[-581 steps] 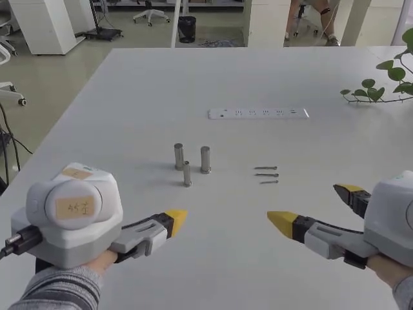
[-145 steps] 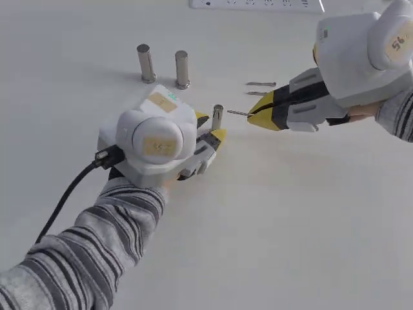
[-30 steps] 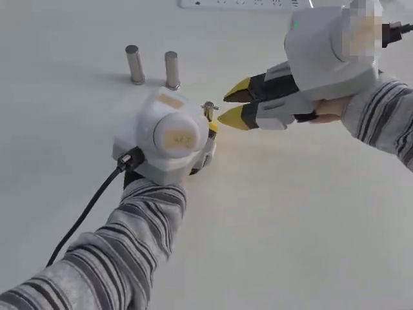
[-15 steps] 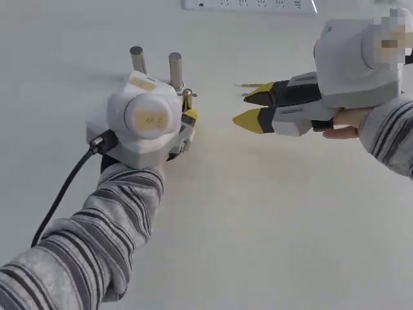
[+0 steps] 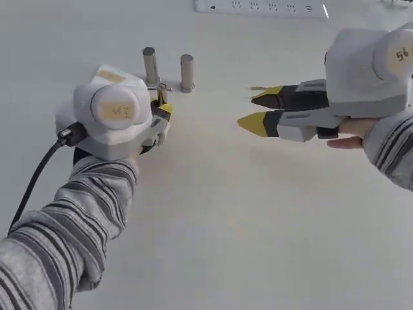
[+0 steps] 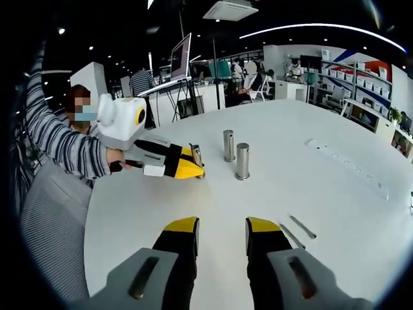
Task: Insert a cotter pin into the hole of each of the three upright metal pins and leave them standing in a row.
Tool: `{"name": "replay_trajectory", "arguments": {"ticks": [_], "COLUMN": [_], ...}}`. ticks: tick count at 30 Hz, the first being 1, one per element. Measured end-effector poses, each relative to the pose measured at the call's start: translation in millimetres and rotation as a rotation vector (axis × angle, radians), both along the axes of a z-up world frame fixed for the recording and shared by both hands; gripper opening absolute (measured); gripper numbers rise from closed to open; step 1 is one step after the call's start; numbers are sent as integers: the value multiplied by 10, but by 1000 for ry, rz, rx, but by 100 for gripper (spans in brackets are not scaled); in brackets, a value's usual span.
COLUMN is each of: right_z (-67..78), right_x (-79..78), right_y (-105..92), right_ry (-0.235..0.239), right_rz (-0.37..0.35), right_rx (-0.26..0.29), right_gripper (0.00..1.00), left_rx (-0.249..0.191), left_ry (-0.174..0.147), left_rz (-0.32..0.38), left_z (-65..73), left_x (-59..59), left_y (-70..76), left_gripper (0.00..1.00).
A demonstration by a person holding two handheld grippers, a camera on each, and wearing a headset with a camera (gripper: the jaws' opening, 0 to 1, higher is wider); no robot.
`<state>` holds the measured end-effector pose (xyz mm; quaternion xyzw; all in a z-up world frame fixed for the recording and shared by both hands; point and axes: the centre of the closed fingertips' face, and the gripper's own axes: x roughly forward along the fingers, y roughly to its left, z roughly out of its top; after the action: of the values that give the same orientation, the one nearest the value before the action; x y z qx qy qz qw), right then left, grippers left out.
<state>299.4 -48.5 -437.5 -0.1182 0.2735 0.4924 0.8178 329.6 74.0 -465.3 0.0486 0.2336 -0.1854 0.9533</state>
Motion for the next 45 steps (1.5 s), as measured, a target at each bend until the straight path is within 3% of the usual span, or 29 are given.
{"name": "replay_trajectory", "arguments": {"ticks": [2, 9, 17, 25, 32, 38, 45], "right_z": [-2, -13, -21, 4, 3, 20, 85], "right_x": [11, 7, 16, 39, 25, 22, 121], "right_y": [-6, -49, -81, -66, -36, -11, 39], "right_ry": [0, 5, 13, 8, 7, 2, -28], "right_rz": [-5, -37, -59, -72, -71, -72, -102], "right_rx": [2, 16, 21, 26, 23, 22, 41], "right_gripper": [24, 23, 22, 23, 24, 25, 29], "left_rx": [5, -40, -9, -3, 7, 12, -28], "left_ry": [-1, -3, 1, -22, -19, -4, -10], "left_rz": [2, -4, -45, -74, -79, -74, -73], "left_z": [-10, -17, -95, -74, -84, -110, -14], "left_x": [5, 27, 8, -8, -2, -16, -68], "left_y": [30, 86, 82, 80, 85, 111, 148], "left_gripper": [5, 5, 5, 5, 6, 14, 31]}}
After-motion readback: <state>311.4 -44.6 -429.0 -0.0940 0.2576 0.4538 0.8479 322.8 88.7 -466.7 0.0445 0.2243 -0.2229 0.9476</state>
